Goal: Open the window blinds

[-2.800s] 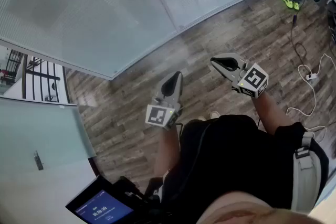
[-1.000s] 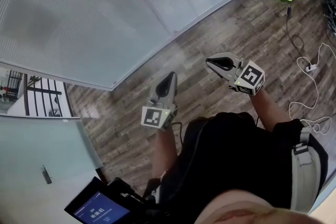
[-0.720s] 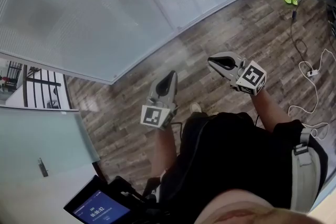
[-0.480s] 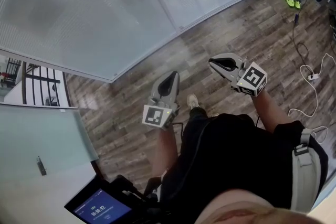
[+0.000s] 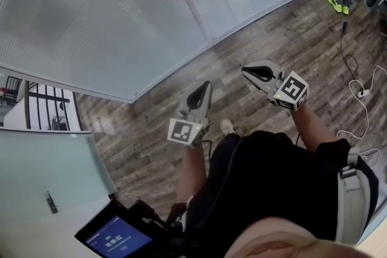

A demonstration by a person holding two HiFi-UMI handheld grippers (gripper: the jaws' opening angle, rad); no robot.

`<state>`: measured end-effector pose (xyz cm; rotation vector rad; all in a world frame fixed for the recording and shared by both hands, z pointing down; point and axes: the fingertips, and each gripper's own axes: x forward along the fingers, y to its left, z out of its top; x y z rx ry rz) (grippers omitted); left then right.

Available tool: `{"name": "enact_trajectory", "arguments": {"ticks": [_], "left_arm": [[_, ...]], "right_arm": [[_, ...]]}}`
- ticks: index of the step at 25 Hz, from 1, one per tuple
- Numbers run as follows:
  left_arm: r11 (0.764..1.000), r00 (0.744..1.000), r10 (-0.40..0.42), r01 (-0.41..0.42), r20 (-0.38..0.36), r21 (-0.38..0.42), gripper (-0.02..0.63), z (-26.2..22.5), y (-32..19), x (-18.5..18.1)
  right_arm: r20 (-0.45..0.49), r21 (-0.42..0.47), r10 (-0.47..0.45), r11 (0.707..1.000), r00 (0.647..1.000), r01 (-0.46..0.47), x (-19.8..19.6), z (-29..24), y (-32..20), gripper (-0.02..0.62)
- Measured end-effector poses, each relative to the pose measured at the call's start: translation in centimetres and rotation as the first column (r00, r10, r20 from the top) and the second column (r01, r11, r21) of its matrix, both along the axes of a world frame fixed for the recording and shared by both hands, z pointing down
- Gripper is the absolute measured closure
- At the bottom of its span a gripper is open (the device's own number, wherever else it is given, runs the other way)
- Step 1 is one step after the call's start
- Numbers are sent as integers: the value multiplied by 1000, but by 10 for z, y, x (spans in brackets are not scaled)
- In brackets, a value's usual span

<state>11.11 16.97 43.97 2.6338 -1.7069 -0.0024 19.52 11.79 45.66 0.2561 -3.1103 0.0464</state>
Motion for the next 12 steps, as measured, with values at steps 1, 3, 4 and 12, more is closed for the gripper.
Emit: {"name": "enact_trajectory", "arguments": {"ticks": [1, 3, 4, 12], "left_arm": [[1000, 1000, 3, -3, 0, -1, 603, -1, -4, -6], [1000, 1000, 13, -13, 2, -3, 603, -3, -12, -16], [1000, 1000, 20, -20, 3, -3, 603, -4, -16, -22], [997, 997, 72, -72, 10, -2, 603, -6, -41, -57]], "right_arm": [[1, 2, 4, 1000, 1000, -4, -6, -1, -5, 591], [3, 2, 13, 1000, 1000, -13, -18, -5, -15, 591], [4, 3, 16, 1000, 1000, -16, -25, -7, -19, 591], [10, 20, 52, 998, 999, -52, -63, -13, -41, 591]]}}
